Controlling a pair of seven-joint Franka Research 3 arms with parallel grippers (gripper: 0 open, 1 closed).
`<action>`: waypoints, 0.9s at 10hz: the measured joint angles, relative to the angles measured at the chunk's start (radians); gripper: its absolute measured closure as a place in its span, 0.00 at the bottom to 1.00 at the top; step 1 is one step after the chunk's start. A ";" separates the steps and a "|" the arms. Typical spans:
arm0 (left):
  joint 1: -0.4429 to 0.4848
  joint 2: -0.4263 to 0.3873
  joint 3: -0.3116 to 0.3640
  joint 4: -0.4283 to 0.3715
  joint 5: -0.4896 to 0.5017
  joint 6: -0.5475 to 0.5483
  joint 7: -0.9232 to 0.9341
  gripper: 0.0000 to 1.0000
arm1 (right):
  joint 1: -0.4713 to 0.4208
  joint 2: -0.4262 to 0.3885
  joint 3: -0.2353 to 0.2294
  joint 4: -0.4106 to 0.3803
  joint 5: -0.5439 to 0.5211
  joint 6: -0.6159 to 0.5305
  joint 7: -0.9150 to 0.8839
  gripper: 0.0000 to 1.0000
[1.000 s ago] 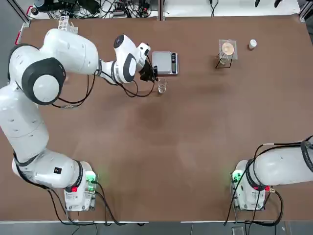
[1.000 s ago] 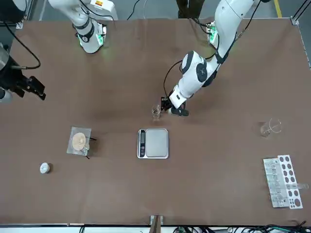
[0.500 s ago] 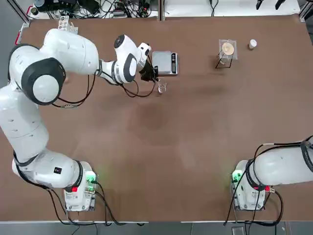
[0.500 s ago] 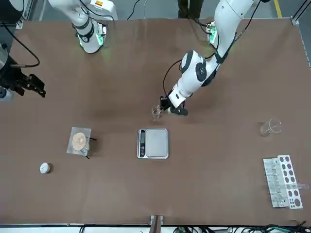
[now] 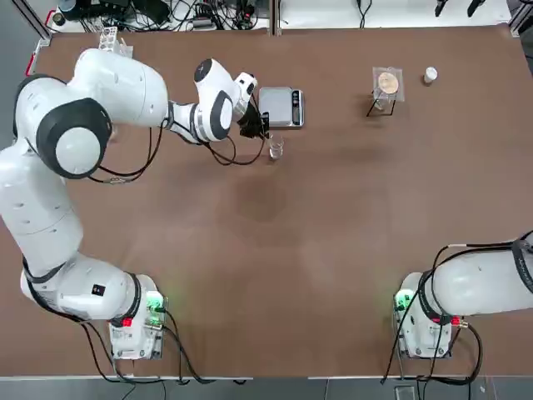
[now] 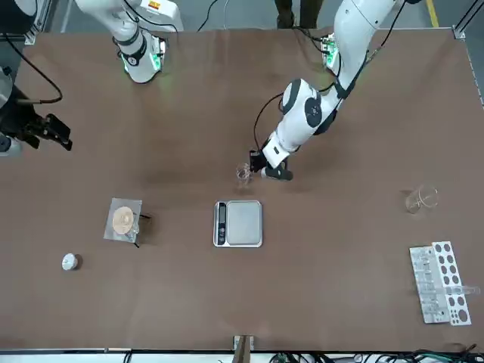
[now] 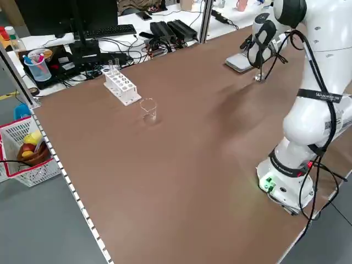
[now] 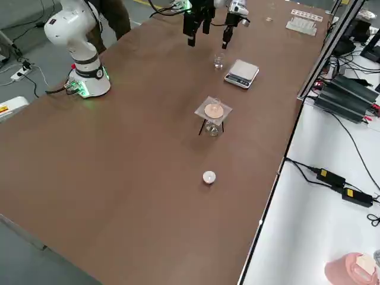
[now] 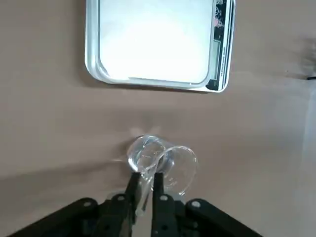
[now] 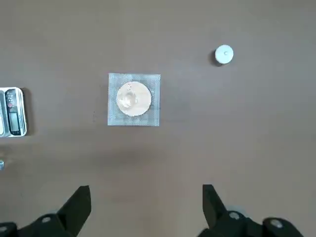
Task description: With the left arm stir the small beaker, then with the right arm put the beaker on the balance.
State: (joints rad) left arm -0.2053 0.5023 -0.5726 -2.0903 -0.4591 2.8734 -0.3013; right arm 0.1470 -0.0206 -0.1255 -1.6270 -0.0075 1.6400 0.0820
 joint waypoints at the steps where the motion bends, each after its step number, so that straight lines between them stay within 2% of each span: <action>1: -0.001 0.000 -0.001 0.000 0.000 0.000 0.000 0.85 | 0.000 0.000 0.000 0.000 0.001 0.000 0.000 0.00; 3: -0.005 0.000 -0.004 0.007 0.000 0.000 -0.018 0.88 | 0.000 -0.001 0.000 0.000 0.006 0.000 0.000 0.00; 4: -0.005 0.000 -0.007 0.009 0.000 0.000 -0.030 0.93 | 0.000 -0.002 0.000 0.000 0.007 0.000 0.000 0.00; 9: -0.006 0.000 -0.021 0.016 0.000 0.000 -0.071 0.93 | 0.000 -0.003 0.000 0.001 0.008 0.000 0.000 0.00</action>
State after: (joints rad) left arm -0.2112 0.5023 -0.5936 -2.0744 -0.4593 2.8734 -0.3724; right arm 0.1467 -0.0231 -0.1259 -1.6264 0.0003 1.6400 0.0817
